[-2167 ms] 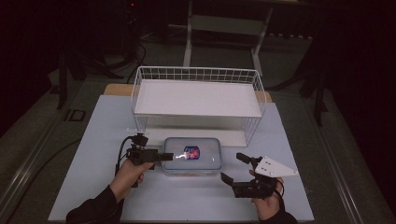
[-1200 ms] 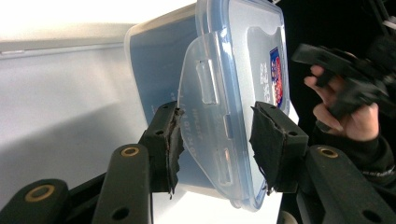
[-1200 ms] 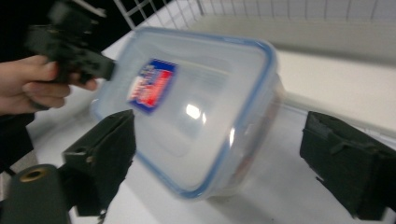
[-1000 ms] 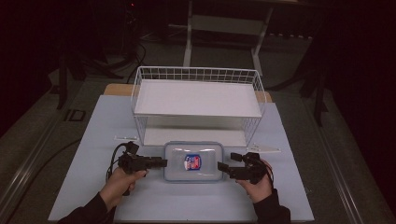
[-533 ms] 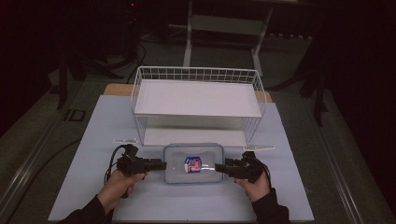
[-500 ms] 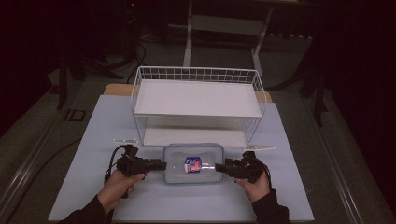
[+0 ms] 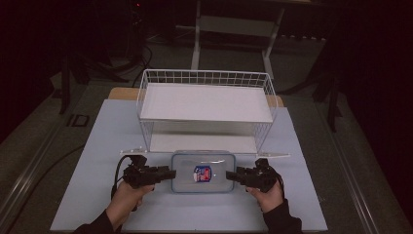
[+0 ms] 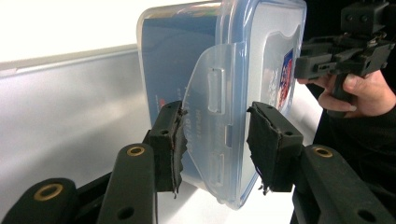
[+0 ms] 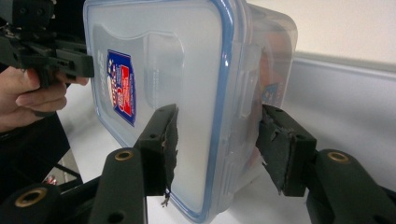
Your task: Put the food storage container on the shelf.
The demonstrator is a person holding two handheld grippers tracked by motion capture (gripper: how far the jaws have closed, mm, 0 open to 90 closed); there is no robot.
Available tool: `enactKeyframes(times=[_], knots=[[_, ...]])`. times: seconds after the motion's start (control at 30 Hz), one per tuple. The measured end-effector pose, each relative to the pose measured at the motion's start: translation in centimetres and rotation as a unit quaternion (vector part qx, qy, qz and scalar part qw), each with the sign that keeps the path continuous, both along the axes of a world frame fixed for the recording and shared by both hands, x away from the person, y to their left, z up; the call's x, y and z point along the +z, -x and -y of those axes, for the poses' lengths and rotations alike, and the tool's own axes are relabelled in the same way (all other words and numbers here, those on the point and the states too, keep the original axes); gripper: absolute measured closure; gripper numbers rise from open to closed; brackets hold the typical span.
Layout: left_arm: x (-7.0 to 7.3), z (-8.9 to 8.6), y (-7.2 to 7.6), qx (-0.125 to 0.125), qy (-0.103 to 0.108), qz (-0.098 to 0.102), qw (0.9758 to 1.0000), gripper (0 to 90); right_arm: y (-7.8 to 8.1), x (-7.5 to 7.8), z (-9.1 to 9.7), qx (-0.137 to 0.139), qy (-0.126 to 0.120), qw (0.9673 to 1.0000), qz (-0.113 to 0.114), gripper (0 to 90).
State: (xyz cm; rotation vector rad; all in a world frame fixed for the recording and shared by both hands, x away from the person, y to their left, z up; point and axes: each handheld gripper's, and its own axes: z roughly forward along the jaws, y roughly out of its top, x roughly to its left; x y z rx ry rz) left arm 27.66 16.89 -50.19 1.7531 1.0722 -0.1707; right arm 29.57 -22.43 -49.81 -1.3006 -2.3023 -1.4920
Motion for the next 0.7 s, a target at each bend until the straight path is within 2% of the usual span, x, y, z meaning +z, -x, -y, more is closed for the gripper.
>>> enactKeyframes(times=[0.23, 0.47, 0.6, 0.7], knots=[[0.8, 0.9, -1.3, 0.006, 0.002, 0.011, 0.9999, 56.1, -1.0, 1.1, 0.6, -0.011, 0.001, 0.9999, 0.013, 48.1], [1.5, 2.0, -2.7, 0.014, 0.009, 0.036, 0.9992, 55.7, -2.4, 2.7, 1.5, -0.024, 0.002, 0.9992, 0.032, 47.9], [1.7, 2.2, -3.3, 0.018, 0.012, 0.043, 0.9989, 55.7, -3.2, 3.1, 1.7, -0.029, 0.002, 0.9989, 0.037, 47.7], [1.9, 2.3, -4.0, 0.031, 0.015, 0.060, 0.9976, 55.5, -4.1, 3.4, 1.7, -0.034, 0.000, 0.9984, 0.045, 47.3]])
